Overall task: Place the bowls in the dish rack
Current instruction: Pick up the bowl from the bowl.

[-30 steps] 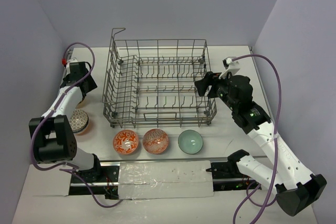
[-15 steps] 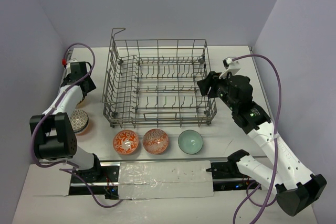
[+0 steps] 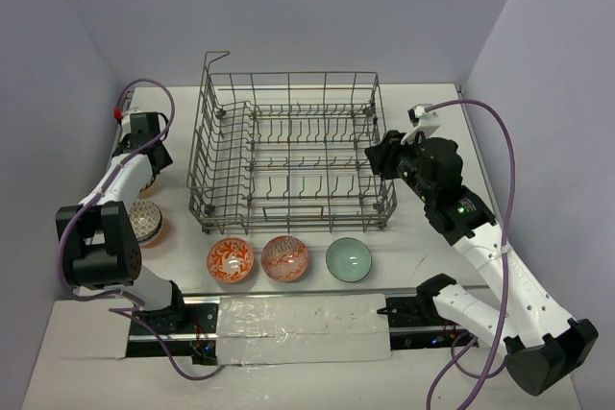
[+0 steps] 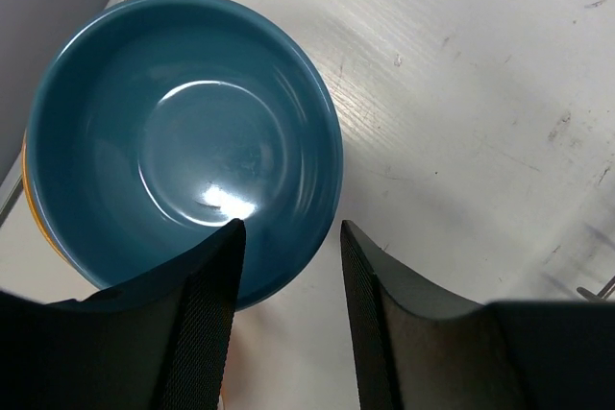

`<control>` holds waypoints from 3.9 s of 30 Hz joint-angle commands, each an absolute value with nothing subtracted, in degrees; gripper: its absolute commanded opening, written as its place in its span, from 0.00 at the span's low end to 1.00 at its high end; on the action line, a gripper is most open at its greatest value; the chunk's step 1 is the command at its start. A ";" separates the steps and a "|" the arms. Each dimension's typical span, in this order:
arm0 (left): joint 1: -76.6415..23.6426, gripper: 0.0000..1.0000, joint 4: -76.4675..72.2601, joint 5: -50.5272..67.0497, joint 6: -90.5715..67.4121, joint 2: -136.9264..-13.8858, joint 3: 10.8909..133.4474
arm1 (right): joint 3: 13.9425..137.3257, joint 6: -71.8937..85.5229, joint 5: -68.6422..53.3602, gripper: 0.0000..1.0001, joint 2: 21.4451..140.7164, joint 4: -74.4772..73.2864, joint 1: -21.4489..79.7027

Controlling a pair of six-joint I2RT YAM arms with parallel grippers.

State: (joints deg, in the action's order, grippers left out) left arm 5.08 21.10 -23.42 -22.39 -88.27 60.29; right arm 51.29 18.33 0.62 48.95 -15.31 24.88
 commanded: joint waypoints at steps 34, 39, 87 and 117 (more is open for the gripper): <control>5.45 0.35 21.97 -27.95 -22.59 -90.62 65.30 | 52.03 17.58 1.76 0.30 48.52 -14.50 25.05; 5.45 0.27 22.15 -28.30 -22.50 -90.53 65.39 | 51.94 17.49 1.93 0.30 48.60 -14.50 25.05; 5.19 0.00 22.76 -22.85 -20.48 -86.31 65.21 | 51.77 17.49 2.02 0.29 48.08 -14.50 25.05; 2.90 0.00 23.47 -29.45 -18.81 -85.43 66.18 | 51.68 17.49 2.81 0.27 48.08 -14.33 25.05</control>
